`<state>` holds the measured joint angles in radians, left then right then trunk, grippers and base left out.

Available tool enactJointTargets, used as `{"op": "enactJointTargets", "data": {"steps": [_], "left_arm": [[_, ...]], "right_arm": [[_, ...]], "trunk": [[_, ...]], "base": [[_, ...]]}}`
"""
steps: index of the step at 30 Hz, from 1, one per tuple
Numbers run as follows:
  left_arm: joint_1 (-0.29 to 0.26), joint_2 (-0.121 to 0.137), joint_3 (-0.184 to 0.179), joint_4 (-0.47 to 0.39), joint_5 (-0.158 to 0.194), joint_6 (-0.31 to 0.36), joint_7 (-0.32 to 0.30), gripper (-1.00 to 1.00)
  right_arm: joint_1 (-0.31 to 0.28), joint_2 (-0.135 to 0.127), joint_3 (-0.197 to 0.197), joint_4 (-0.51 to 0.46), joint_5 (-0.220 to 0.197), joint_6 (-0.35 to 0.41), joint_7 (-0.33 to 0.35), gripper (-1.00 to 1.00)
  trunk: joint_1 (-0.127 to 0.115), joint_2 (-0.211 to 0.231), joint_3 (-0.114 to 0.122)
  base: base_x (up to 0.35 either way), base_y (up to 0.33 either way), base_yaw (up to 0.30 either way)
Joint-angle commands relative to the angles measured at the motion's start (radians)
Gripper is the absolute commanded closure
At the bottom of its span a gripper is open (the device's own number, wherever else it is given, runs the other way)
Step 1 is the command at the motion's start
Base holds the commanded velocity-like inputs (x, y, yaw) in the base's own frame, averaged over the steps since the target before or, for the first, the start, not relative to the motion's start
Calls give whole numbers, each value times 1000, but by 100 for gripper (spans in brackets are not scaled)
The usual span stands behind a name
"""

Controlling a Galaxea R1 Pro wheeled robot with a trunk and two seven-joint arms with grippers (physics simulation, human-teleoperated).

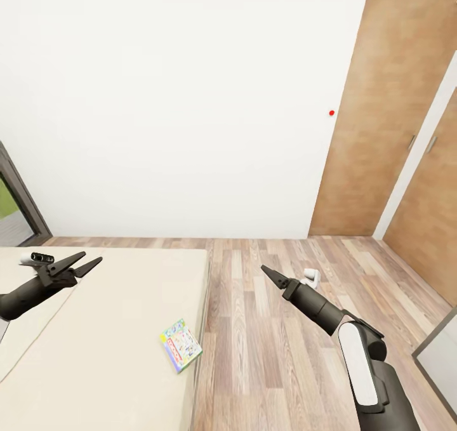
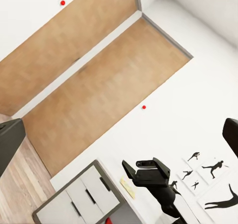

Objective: Put all the toys in the child's room - the three board games (two on the bed and one on the table), the two jigsaw puzzles on the table, and the tennis ball on the table - inside the toy box on the table in the child's room.

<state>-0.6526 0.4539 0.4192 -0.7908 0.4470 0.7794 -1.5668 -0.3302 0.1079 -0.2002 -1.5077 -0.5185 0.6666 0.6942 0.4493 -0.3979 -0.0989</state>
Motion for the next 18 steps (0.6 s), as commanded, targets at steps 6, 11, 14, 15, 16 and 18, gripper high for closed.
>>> {"op": "enactJointTargets", "data": {"steps": [6,11,14,15,16,18], "left_arm": [[-1,0,0,0,-1,11,-4,-100],[0,0,0,0,-1,11,-4,-100],[0,0,0,0,-1,11,-4,-100],[-1,0,0,0,-1,11,-4,-100],[-1,0,0,0,-1,11,-4,-100],[-1,0,0,0,-1,11,-4,-100]], "right_arm": [[-1,1,-4,0,-3,7,2,-100],[-1,1,-5,0,-3,6,2,-100],[-1,1,-5,0,-3,5,2,-100],[-1,1,-5,0,-3,5,2,-100],[-1,1,-5,0,-3,5,2,-100],[-1,1,-6,0,-3,5,2,-100]], "trunk": [[1,-2,8],[1,-2,16],[1,-2,19],[1,-2,20],[1,-2,20],[1,-2,21]], "base": [[0,0,0],[0,0,0],[0,0,0],[0,0,0],[0,0,0],[0,0,0]]}}
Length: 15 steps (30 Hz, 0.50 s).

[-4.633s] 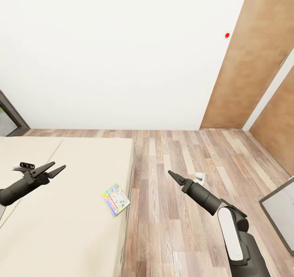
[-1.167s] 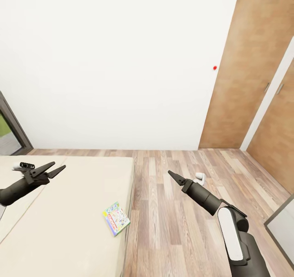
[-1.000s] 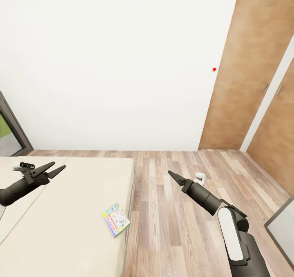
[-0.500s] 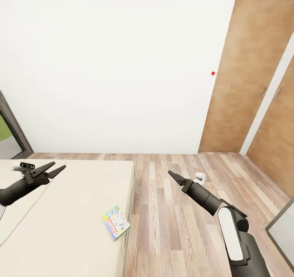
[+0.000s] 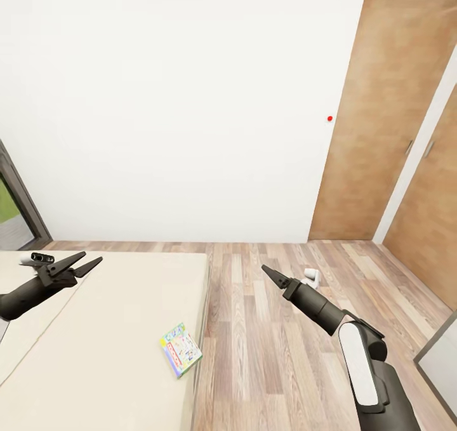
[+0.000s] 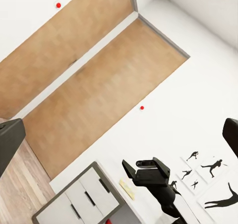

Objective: Put all the toys in the child's room - the three board games (two on the bed and one on the table), the two jigsaw puzzles on the table, and the tennis ball on the table - inside the toy box on the table in the child's room.

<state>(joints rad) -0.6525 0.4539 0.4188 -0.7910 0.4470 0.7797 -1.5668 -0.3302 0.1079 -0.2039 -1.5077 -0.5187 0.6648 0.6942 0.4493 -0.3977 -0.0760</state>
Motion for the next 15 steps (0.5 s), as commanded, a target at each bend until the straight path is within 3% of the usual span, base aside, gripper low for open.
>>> {"op": "enactJointTargets", "data": {"steps": [1,15], "left_arm": [[-1,0,0,0,-1,11,-4,-100],[-1,0,1,0,-1,11,-4,-100]], "right_arm": [[-1,1,-2,0,-4,7,2,-100],[-1,1,-7,0,-8,7,2,-100]], "trunk": [[1,-2,-2],[1,-2,-2]], "base": [[0,0,0],[0,0,0]]}}
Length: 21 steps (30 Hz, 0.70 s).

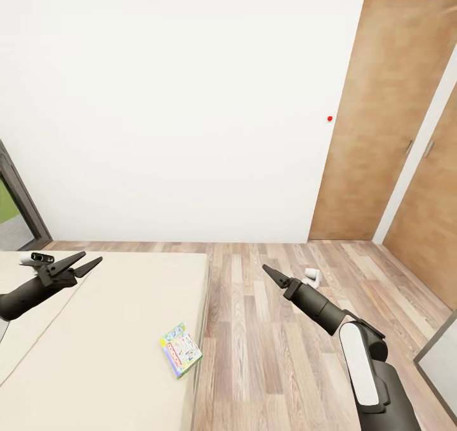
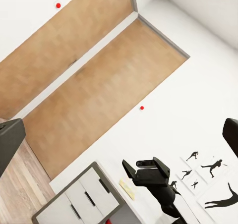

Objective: Put all the toys in the child's room - the three board games (two on the bed and one on the table), the two jigsaw puzzles on the table, and the tennis ball on the table - inside the toy box on the table in the child's room.

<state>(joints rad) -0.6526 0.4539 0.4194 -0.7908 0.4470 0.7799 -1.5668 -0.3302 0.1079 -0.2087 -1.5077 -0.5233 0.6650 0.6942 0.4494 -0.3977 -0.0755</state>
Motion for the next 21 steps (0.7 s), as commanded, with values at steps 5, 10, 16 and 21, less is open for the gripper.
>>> {"op": "enactJointTargets", "data": {"steps": [5,10,16,21], "left_arm": [[-1,0,0,0,-1,11,-4,-100],[-1,0,0,0,-1,11,-4,-100],[-1,0,-1,0,-1,11,-4,-100],[-1,0,-1,0,-1,10,-4,-100]], "right_arm": [[-1,1,-3,0,-4,7,2,-100],[-1,1,-3,0,-4,7,2,-100],[-1,1,-3,0,-4,7,2,-100],[-1,0,-3,0,-4,7,2,-100]], "trunk": [[1,-2,-2],[1,-2,-2],[1,-2,-2],[1,-2,-2]], "base": [[0,0,0],[0,0,0],[0,0,0],[0,0,0]]}}
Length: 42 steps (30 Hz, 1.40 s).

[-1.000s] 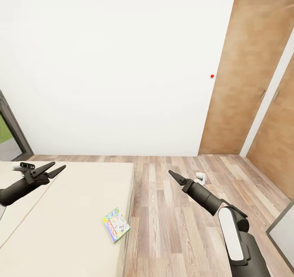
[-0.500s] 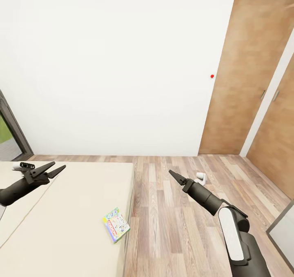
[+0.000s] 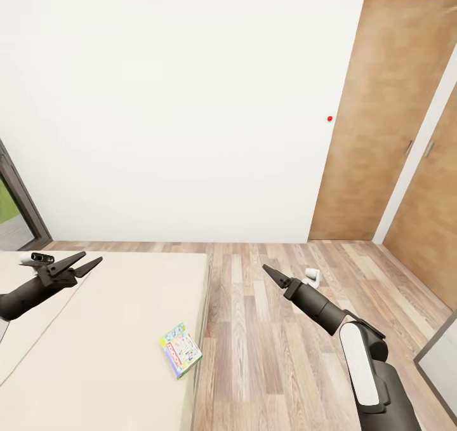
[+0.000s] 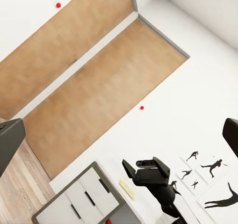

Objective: Put all the toys in the child's room - the three board games (two on the bed and one on the table), the two jigsaw puzzles on the table, and the tennis ball on the table - inside the toy box on the table in the child's room.

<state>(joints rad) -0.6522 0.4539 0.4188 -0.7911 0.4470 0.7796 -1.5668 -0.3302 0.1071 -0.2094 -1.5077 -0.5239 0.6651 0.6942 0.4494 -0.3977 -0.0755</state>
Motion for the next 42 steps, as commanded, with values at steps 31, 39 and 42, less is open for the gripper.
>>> {"op": "enactJointTargets", "data": {"steps": [31,39,42], "left_arm": [[-1,0,0,0,-1,10,-4,-100],[-1,0,0,0,-1,11,-4,-100],[-1,0,0,0,-1,11,-4,-100]], "right_arm": [[-1,8,6,-3,-11,9,-390,-100],[-2,3,4,-2,-12,17,-431,-100],[-2,3,6,-5,-14,13,-429,-100]], "trunk": [[1,-2,-2],[1,-2,-2],[1,-2,-2]], "base": [[0,0,0],[0,0,0],[0,0,0]]}}
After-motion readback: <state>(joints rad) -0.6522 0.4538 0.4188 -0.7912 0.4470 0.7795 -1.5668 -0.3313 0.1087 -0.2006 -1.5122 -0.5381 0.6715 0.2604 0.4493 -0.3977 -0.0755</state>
